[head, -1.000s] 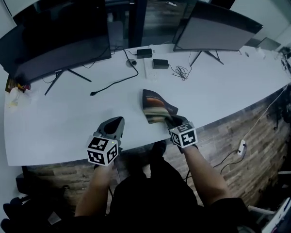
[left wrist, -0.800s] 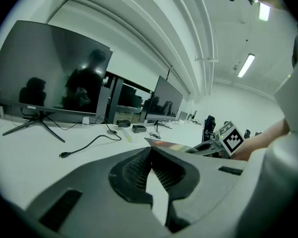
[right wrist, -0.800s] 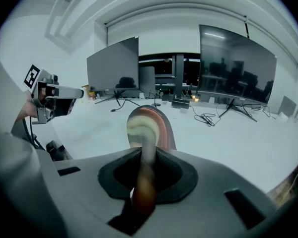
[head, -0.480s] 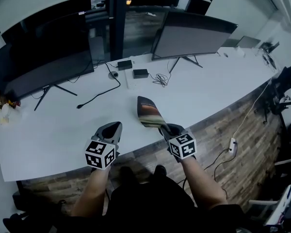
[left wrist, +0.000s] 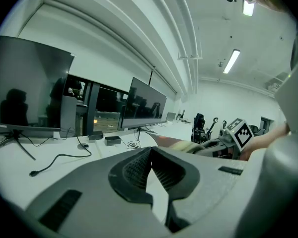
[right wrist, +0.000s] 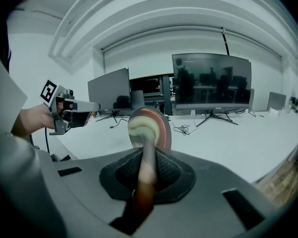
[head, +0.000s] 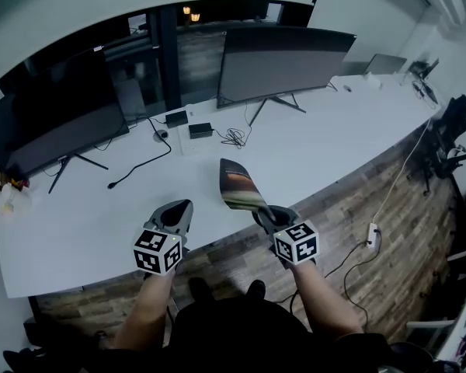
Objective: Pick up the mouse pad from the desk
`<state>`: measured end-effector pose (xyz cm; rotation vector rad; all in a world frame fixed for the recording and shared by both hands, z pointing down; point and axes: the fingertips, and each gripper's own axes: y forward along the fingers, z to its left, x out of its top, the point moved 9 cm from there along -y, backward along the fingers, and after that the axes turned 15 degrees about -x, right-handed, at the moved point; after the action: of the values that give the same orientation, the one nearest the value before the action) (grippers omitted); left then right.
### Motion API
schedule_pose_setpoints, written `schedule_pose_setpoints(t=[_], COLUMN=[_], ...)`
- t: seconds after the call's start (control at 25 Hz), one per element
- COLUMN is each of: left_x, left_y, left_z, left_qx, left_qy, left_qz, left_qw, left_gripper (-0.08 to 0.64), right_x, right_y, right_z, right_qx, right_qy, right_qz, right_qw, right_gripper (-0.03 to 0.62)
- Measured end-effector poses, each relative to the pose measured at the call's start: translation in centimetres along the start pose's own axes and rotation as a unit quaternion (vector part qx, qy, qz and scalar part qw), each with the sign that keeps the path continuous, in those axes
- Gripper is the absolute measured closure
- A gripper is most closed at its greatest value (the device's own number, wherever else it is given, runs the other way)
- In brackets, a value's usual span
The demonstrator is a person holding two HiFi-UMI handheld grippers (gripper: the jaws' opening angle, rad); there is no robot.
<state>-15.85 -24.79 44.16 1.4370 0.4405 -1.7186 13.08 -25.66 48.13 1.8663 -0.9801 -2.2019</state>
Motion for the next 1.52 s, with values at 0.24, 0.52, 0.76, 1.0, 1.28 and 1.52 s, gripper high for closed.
schedule_pose_setpoints(t=[0.24,0.52,0.76,1.0,1.28,1.52], left_x=[0.7,2.5,4.1,5.6,7.5,8.8], left_y=[4.0,7.4,8.0,7.0,5.4,4.9], left_z=[-4.2,-8.1,-9.7,-10.0,-9.3,-8.4], left_qx=[0.006,0.017,0.019,0.019,0.014,0.009], left_qy=[-0.009,0.0,0.022,0.05,0.073,0.096], left_qz=[-0.008,-0.027,-0.036,-0.039,-0.048,-0.062], left_qw=[0.9999,0.9995,0.9989,0.9978,0.996,0.9935], left_gripper=[0.552,0.552,0.551,0.551,0.552,0.552], right_x=[-0.2,0.7,2.0,3.3,4.5,5.6], right_y=[-2.6,-5.6,-8.1,-10.6,-12.1,-12.9], right_z=[-5.4,-11.1,-13.7,-14.1,-12.4,-11.4], right_qx=[0.016,0.025,0.017,0.005,0.005,0.006], right_qy=[0.01,0.005,-0.004,0.008,0.011,0.005], right_qz=[-0.02,-0.045,-0.076,-0.12,-0.156,-0.191], right_qw=[1.0,0.999,0.997,0.993,0.988,0.982], right_gripper=[0.554,0.554,0.555,0.555,0.555,0.555])
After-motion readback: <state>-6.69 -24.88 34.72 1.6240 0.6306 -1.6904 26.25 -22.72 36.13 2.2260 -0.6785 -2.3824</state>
